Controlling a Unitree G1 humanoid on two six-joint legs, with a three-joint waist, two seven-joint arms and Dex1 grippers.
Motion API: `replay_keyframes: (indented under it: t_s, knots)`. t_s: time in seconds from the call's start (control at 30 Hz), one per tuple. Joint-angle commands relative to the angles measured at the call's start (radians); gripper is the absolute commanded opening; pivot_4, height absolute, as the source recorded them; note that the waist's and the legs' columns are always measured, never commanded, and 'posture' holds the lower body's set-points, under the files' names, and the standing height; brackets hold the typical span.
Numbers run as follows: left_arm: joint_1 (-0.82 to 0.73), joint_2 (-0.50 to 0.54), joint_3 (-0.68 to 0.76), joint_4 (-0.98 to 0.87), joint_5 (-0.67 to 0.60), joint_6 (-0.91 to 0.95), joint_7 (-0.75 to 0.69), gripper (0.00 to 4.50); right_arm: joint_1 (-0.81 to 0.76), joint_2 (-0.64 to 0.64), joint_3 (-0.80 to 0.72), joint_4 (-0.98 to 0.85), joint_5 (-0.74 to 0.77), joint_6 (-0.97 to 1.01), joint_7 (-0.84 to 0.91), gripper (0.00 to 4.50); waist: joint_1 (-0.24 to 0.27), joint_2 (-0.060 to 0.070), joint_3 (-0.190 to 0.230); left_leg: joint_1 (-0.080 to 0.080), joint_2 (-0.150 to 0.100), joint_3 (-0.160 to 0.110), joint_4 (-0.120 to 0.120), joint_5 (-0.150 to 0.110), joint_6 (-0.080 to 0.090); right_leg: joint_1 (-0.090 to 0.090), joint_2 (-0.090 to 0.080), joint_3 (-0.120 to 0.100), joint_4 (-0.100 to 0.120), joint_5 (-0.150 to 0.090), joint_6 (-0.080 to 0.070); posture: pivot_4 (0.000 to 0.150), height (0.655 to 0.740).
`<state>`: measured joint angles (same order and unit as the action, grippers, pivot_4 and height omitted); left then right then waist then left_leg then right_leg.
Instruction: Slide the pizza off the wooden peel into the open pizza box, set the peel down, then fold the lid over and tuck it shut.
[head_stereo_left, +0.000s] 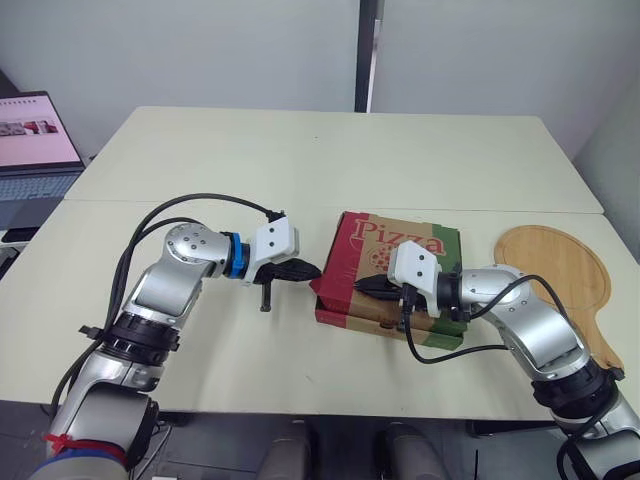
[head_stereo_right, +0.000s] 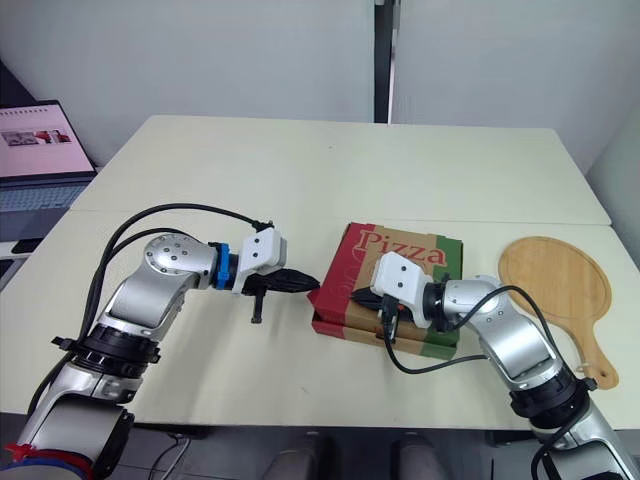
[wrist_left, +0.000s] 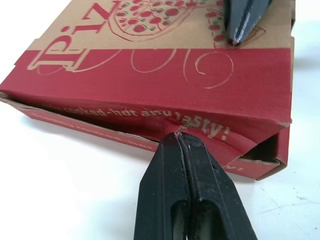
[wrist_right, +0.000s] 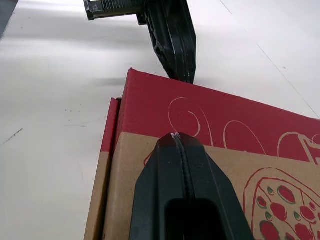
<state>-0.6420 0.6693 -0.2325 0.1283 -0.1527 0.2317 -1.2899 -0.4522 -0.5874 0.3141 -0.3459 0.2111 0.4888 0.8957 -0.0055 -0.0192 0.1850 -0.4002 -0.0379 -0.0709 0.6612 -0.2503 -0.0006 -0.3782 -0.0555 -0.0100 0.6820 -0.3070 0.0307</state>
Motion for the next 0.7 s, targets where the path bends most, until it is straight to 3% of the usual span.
replay_keyframes:
  t_s: [0.03, 0.4, 0.7]
  knots:
    - [-0.011, -0.003, -0.016, -0.026, 0.004, -0.019, -0.019, 0.00, 0.002, -0.009, -0.010, -0.031, 0.003, 0.001, 0.010, 0.03, 0.000, 0.000, 0.000, 0.000, 0.000, 0.000, 0.000, 0.000, 0.000, 0.000, 0.000, 0.000, 0.000, 0.000, 0.000, 0.150, 0.7400]
    - [-0.023, -0.059, -0.081, -0.044, 0.041, -0.079, -0.031, 0.00, -0.009, -0.006, -0.016, -0.027, 0.003, 0.000, 0.018, 0.03, 0.004, 0.000, 0.000, 0.000, -0.001, 0.000, 0.000, 0.000, 0.000, 0.001, 0.000, 0.000, 0.000, 0.000, 0.000, 0.150, 0.7400]
    - [-0.006, -0.118, -0.027, -0.107, -0.022, 0.060, 0.054, 0.00, -0.003, -0.009, -0.020, -0.026, 0.000, -0.001, 0.016, 0.03, 0.003, 0.000, 0.000, 0.000, -0.001, 0.000, 0.000, 0.000, 0.000, 0.000, 0.000, 0.000, 0.000, 0.000, 0.000, 0.150, 0.7400]
